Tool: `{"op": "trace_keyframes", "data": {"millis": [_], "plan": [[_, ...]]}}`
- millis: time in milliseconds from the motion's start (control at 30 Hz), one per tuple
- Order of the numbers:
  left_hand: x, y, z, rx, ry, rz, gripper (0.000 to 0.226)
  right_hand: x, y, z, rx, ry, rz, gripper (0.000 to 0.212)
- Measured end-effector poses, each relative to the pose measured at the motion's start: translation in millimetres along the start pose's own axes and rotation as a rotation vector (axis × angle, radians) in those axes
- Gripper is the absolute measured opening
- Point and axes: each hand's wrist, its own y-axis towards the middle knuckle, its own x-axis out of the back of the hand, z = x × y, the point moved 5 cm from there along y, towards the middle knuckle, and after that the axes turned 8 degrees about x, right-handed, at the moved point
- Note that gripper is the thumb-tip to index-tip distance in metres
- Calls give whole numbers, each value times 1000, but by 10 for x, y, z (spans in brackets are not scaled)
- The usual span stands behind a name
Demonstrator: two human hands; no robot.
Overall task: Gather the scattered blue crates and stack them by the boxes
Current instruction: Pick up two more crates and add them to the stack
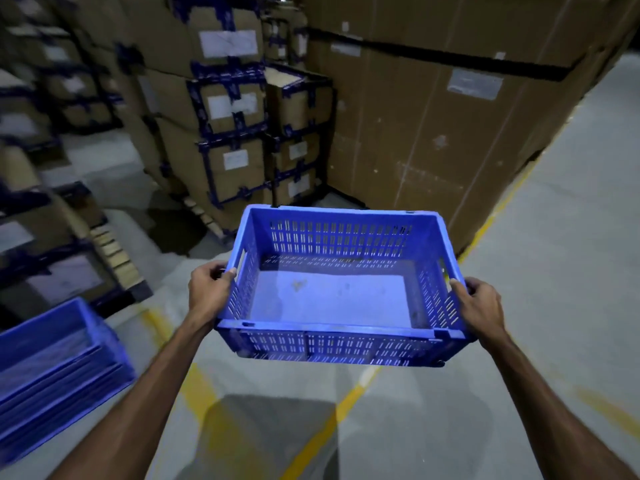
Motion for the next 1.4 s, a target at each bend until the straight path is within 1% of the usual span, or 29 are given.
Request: {"op": "trace_keyframes", "data": {"millis": [133,300,467,500,600,700,767,833,933,1000,1067,1267,1300,1400], "plan": [[663,6,272,47,-8,-123,11,-613,210,461,122,16,99,28],[1426,-218,561,113,-30,-307,7,-1348,372,1118,277,45,240,28],[2061,-531,838,185,-45,-510,7,-1997,411,1789,427,135,375,46],[2159,-620,856,204,-52,-544,6,-2136,422,1896,449,145,408,44],[2403,-826,904,228,-69,-642,11,-2540,443,2166,486,167,500,28],[2580,-1053,990,278,-95,-757,11,-2931,432,2402,524,193,576,22],[2684,-1253,1062,318,-94,-829,18,-3188,385,2559,546,207,637,22],[2798,-1472,1207,362,-94,-884,20,-3430,311,2722,575,214,698,25],[2986,-1792,1508,436,-123,-962,1,-3763,133,2952,631,236,777,27],[3104,-1957,1651,475,-139,-1013,0,-3940,-32,3110,660,255,825,27],[3221,-2070,1713,496,-150,-1050,7,-4134,-202,3262,671,264,877,27],[3672,-2242,2004,549,-185,-1149,7,-4759,-672,3725,723,239,937,30],[3760,-2238,2042,551,-180,-1151,6,-4849,-759,3804,728,235,934,32],[4081,-2180,2182,563,-159,-1149,15,-5124,-1025,4007,721,234,941,32]]}}
